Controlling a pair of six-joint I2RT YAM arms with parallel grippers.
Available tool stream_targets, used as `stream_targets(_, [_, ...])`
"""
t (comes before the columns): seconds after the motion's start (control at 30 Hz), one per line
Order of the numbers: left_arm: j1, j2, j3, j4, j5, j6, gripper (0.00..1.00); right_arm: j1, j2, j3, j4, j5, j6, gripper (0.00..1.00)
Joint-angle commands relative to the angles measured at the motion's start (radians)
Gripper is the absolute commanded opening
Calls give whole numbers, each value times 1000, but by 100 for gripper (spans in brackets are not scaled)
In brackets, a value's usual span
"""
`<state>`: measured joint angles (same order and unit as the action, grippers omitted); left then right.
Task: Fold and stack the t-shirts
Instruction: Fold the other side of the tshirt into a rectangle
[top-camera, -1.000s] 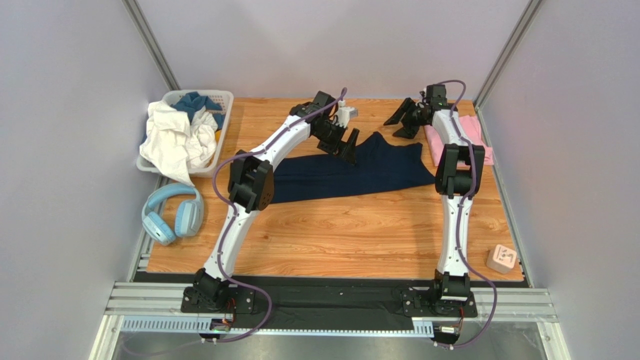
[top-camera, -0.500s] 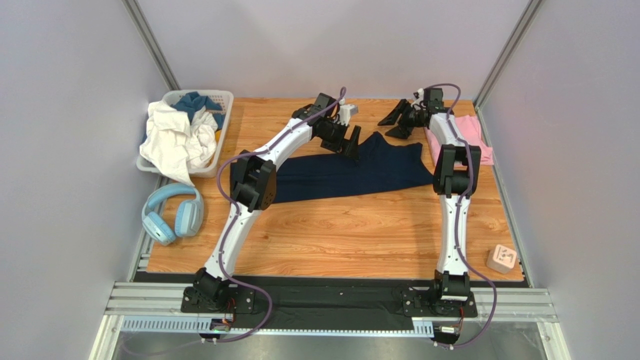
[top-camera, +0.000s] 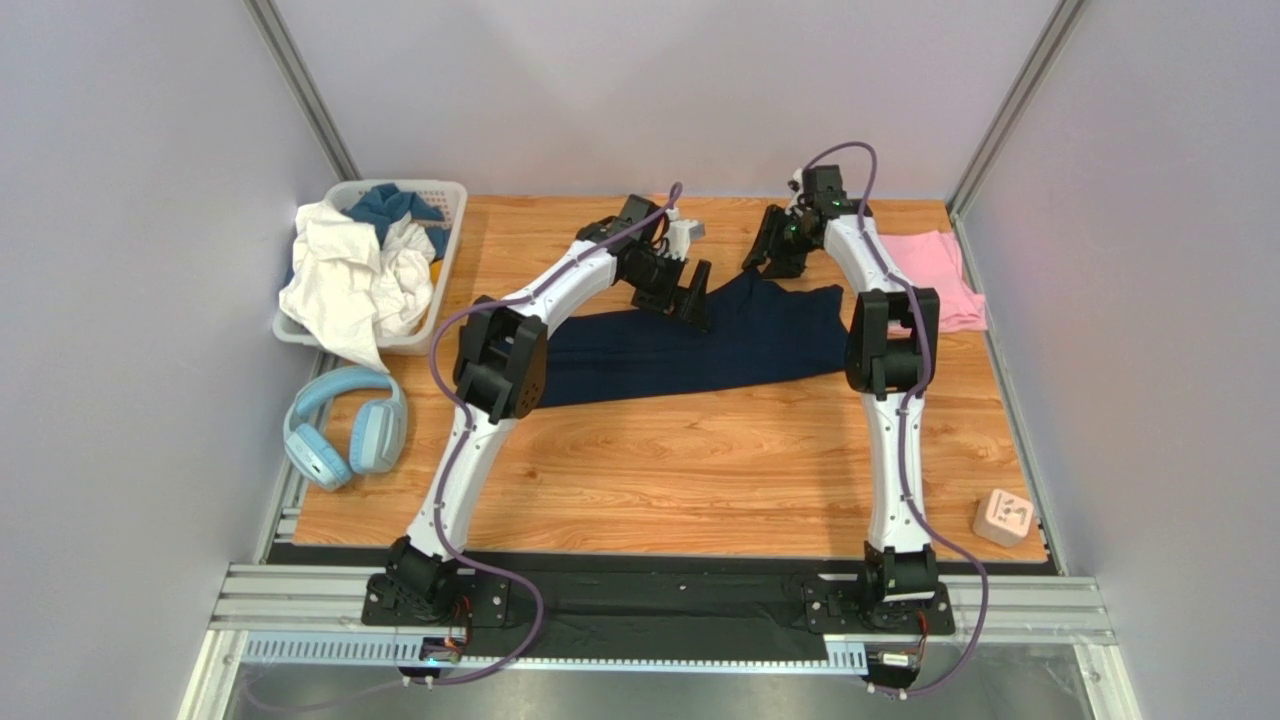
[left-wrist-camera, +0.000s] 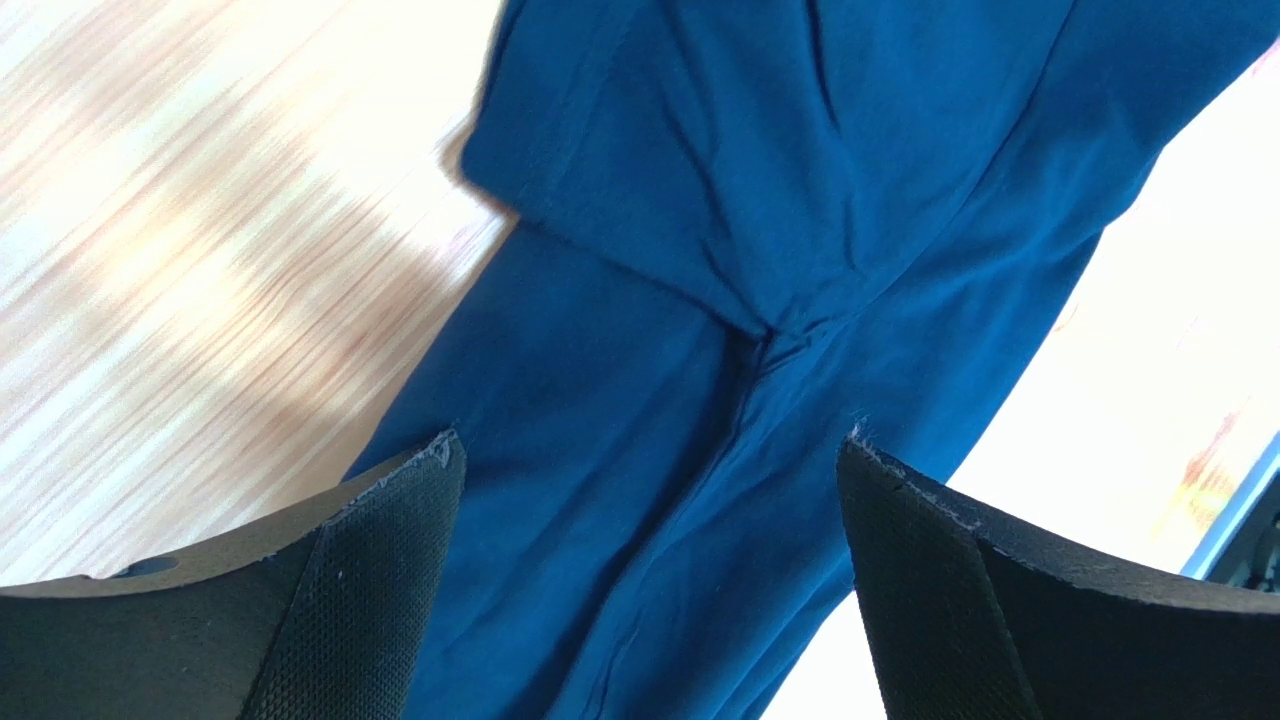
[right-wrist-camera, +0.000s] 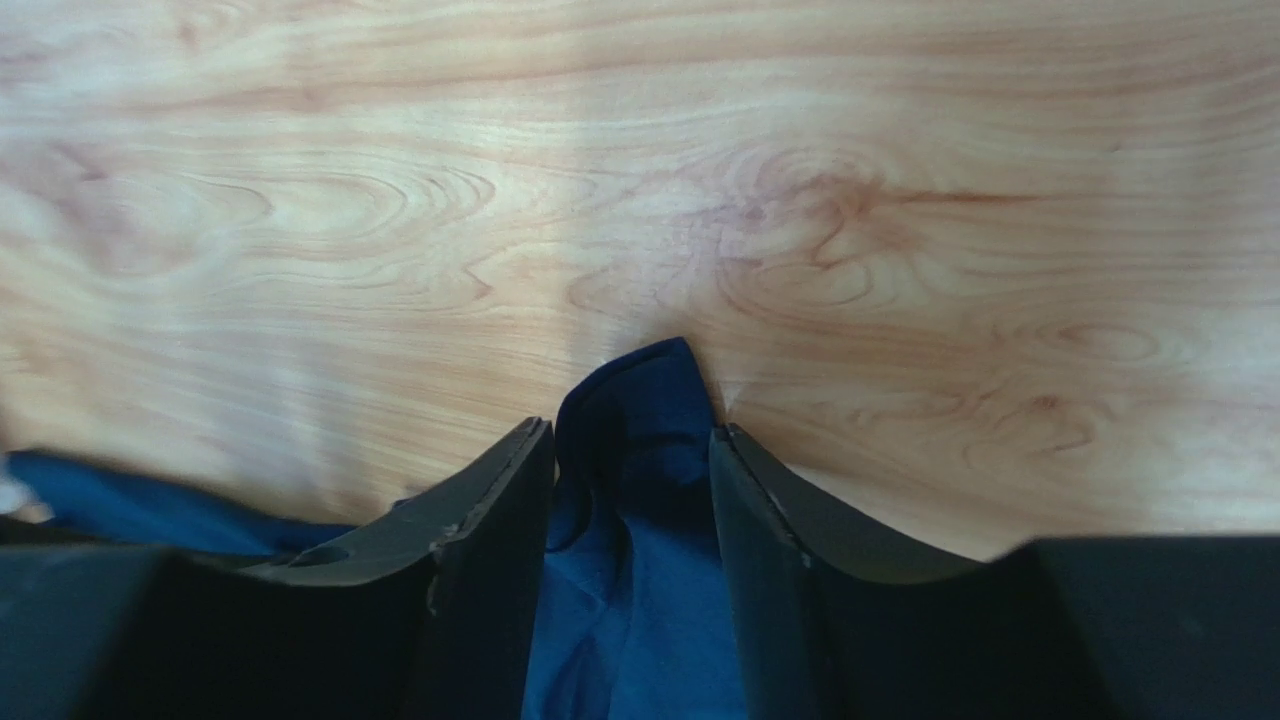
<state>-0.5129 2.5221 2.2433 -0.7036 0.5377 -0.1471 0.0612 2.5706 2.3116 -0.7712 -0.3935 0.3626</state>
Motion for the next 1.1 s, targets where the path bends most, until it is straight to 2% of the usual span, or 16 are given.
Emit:
stream_targets(0.0, [37,-91,-37,-11,-5,20,100,25,-53,19,-86,199,-85,44])
stream_targets(0.07, [50,-104,-48,-14,-5,21,100,32,-49,32,-103,241,-91,42])
stream_targets(0.27, [62,-129,-86,-14,-5,35,100,61,-27,63,-129,312,-109,29])
stream_targets(0.37, [62,-131,-93,-16,1,37,100,63,-12,78,-128,306,-106,19])
stream_targets(0.4, [62,-131,-93,-16,4,35,100,63,-7,86,-128,300,-105,12])
stream_targets(0.5, [62,-131,-96,-16,4,38,100,63,-6,100,-123,286,-99,0])
stream_targets(0.73, [62,-132,-108,-19,-5,44,100,63,-76,118,-102,243,-88,0])
stream_targets(1.07, [62,-135,-134,-20,-25,50,100,69,-193,52,-89,237,-76,0])
